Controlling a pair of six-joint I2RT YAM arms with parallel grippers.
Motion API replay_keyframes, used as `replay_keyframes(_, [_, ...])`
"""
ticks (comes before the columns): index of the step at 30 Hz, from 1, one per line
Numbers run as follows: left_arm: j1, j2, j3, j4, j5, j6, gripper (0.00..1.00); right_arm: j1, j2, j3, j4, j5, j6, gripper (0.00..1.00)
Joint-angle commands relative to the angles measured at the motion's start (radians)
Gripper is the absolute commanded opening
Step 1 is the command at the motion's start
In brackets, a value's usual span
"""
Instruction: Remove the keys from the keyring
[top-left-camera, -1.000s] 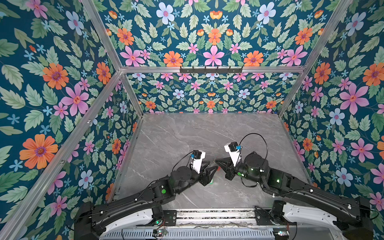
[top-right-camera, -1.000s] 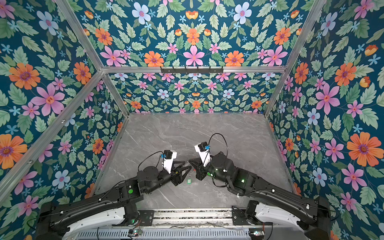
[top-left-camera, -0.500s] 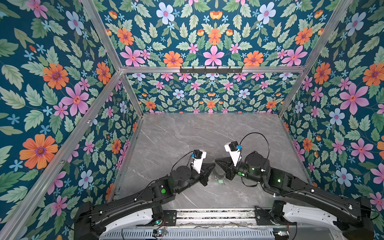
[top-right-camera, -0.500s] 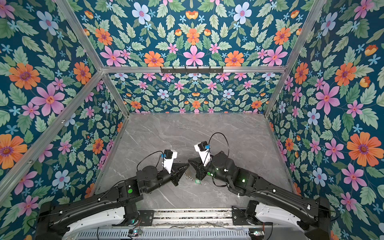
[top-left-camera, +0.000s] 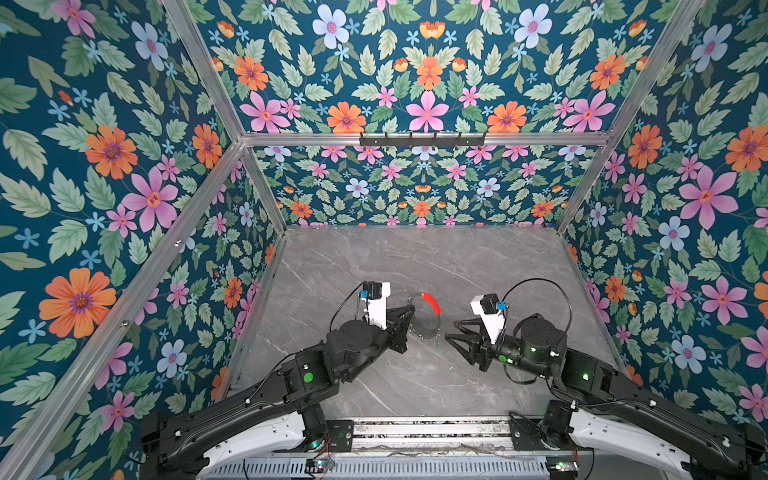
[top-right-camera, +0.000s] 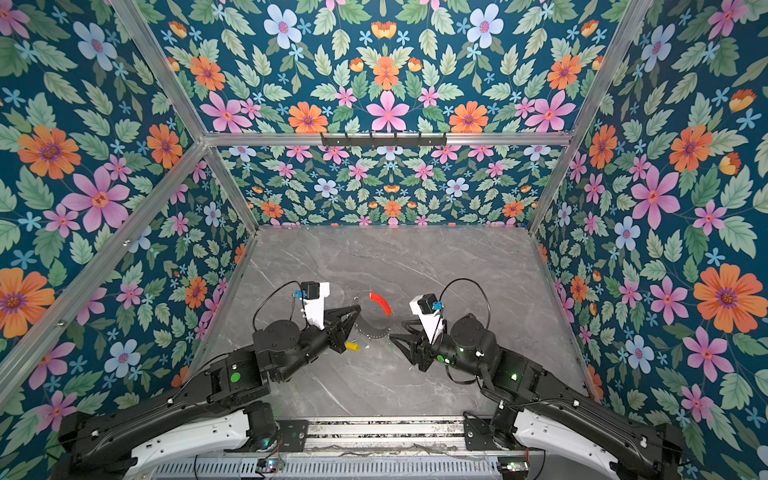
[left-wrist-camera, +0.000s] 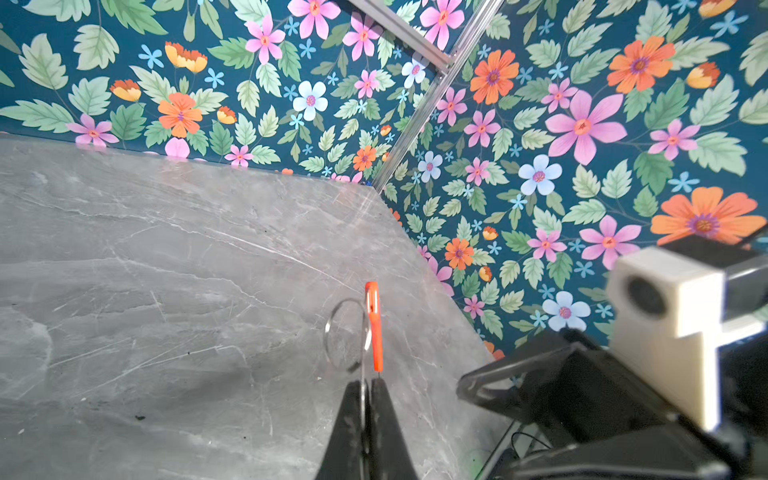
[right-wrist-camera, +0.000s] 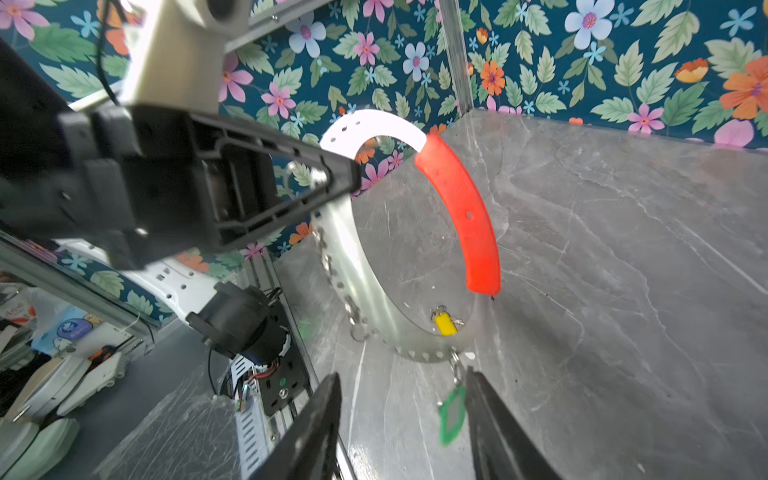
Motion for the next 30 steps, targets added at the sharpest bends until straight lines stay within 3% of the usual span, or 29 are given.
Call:
replay_keyframes(1, [0.001,0.0,0.038,-0.036,-0.008,-0.005,0.0,0.001,0.009,-0.022,0.022,-0.048,-0.048,0.5])
replay_keyframes(10, [0.001,0.005,0.076,-0.053,0.065,-0.011,0.0,0.001,0.017,-0.061,0.042,-0.024,-0.116,0.49])
replay_keyframes(18, [0.001,0.007,0.075,-0.046,0.102,-0.035,0.0,0.0,0.039,-0.043,0.054,-0.005,-0.144,0.41])
replay_keyframes(30, [0.001,0.001,0.062,-0.021,0.132,-0.048,0.0,0.001,0.045,-0.03,0.047,0.013,-0.17,0.18])
